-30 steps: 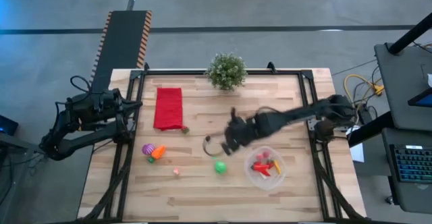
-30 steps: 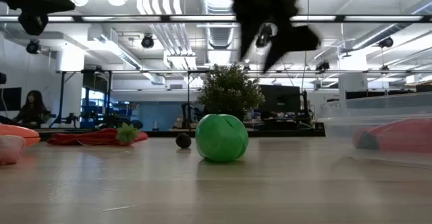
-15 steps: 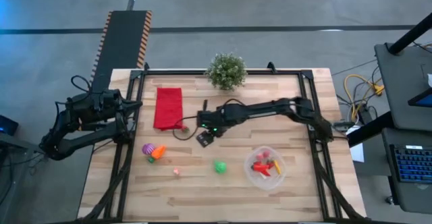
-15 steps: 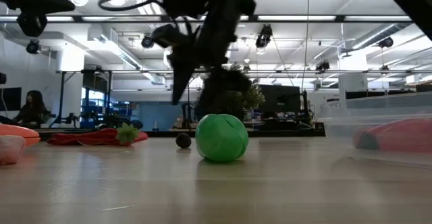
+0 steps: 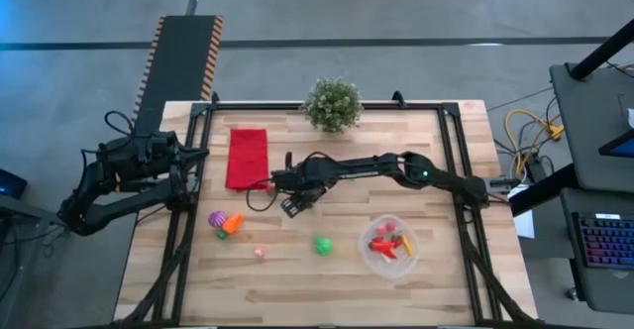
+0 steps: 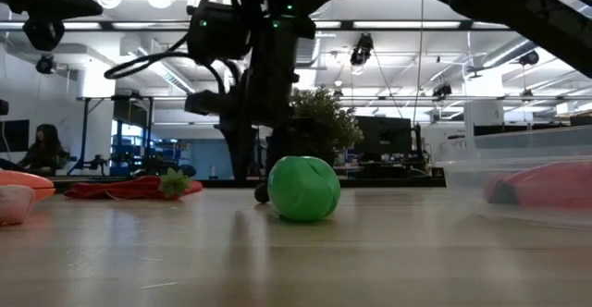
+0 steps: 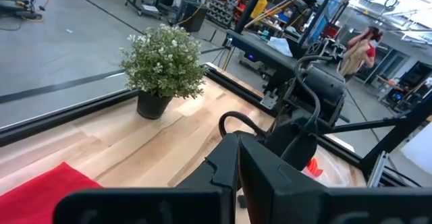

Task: Pick and placing Produce into tupperware
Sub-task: Put the blackberry into the transparent bin

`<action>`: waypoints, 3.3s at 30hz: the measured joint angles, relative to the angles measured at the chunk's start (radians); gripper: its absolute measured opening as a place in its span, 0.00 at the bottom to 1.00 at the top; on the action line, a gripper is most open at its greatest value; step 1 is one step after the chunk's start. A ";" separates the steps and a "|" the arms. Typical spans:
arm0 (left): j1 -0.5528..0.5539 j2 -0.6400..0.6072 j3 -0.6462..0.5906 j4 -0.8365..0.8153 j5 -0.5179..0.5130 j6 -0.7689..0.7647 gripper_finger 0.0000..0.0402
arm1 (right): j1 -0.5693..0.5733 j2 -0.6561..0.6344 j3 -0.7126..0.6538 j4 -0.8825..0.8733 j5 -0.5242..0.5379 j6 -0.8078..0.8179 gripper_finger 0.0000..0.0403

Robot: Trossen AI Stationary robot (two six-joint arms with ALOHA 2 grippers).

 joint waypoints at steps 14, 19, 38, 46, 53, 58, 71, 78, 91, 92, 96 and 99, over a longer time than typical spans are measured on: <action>0.000 0.000 0.000 -0.002 0.000 0.005 0.00 | 0.004 0.011 0.019 -0.118 -0.004 -0.042 0.48; 0.000 0.000 0.000 -0.005 0.000 0.009 0.00 | 0.014 0.013 0.014 -0.121 -0.033 -0.045 0.47; 0.000 0.000 0.000 -0.006 0.000 0.008 0.00 | 0.028 0.008 0.018 -0.142 -0.033 -0.068 0.37; 0.000 0.000 0.000 -0.006 0.000 0.007 0.00 | 0.019 0.005 0.022 -0.139 -0.045 -0.089 0.46; 0.000 0.000 0.000 -0.005 0.000 0.001 0.00 | 0.019 0.018 0.014 -0.121 -0.054 -0.100 0.48; 0.000 0.000 0.000 -0.005 0.000 0.001 0.00 | 0.017 0.025 0.014 -0.109 -0.060 -0.103 0.43; 0.000 0.000 0.000 -0.005 0.000 0.001 0.00 | 0.012 0.027 0.004 -0.112 -0.029 -0.125 0.19; 0.000 0.000 0.000 -0.005 0.000 0.000 0.00 | 0.011 0.020 -0.004 -0.135 -0.051 -0.131 0.18; 0.000 0.000 0.000 -0.005 0.000 0.001 0.00 | 0.141 -0.157 -0.051 -0.365 -0.088 -0.065 0.14; 0.000 0.000 0.000 -0.004 0.000 0.001 0.00 | 0.158 -0.183 -0.071 -0.365 -0.089 -0.035 0.14; 0.000 0.000 0.000 -0.005 0.000 0.005 0.00 | 0.200 -0.304 -0.233 -0.367 -0.077 0.107 0.14; 0.000 0.000 0.000 -0.004 0.000 0.006 0.00 | 0.226 -0.416 -0.409 -0.358 -0.075 0.245 0.14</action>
